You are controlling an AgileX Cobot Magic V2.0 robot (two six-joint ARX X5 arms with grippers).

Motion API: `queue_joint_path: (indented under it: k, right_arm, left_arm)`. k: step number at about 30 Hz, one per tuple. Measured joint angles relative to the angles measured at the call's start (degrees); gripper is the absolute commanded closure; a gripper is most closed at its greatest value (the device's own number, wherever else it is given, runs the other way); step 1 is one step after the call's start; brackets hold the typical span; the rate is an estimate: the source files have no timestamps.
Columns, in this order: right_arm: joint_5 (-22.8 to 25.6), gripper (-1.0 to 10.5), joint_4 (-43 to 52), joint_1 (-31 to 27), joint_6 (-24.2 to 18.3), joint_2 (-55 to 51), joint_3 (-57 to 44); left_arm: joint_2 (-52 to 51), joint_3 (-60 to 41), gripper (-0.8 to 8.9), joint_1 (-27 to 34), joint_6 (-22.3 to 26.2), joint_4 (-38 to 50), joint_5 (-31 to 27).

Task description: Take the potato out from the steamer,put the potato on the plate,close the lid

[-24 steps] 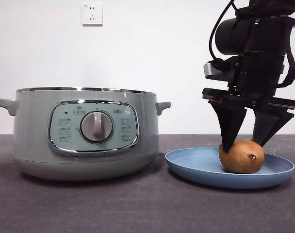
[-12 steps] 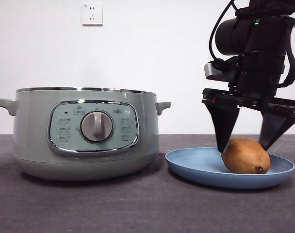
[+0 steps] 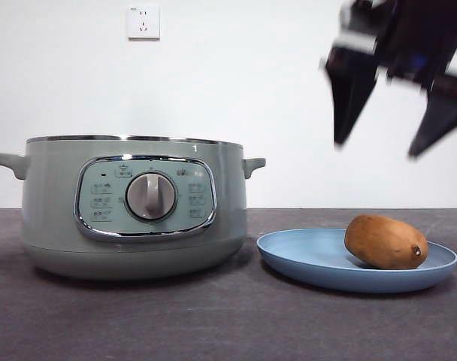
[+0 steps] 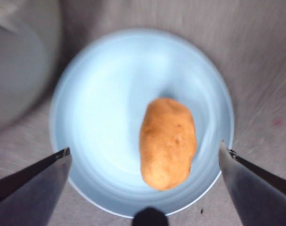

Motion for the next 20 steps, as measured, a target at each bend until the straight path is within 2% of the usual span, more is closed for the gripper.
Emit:
queue_joint_path:
  k: [9, 13, 16, 20]
  right_arm:
    - [0.0, 4.1, -2.0, 0.0, 0.8, -18.3, 0.0]
    - [0.0, 4.1, -4.6, 0.0, 0.9, -22.9, 0.0]
    - [0.1, 4.1, -5.7, 0.0, 0.9, -24.9, 0.0]
    - [0.2, 4.1, -7.8, 0.0, 0.9, -26.7, 0.0]
  left_arm:
    - [3.3, 0.0, 8.21, -4.4, 0.9, 0.7, -0.6]
    - [4.0, -0.8, 8.21, -7.1, 1.1, 2.5, -4.3]
    - [3.9, -4.2, 8.21, -8.5, 1.1, 4.8, -4.5]
    - [4.0, -15.6, 8.21, -10.6, 1.0, 10.4, -7.7]
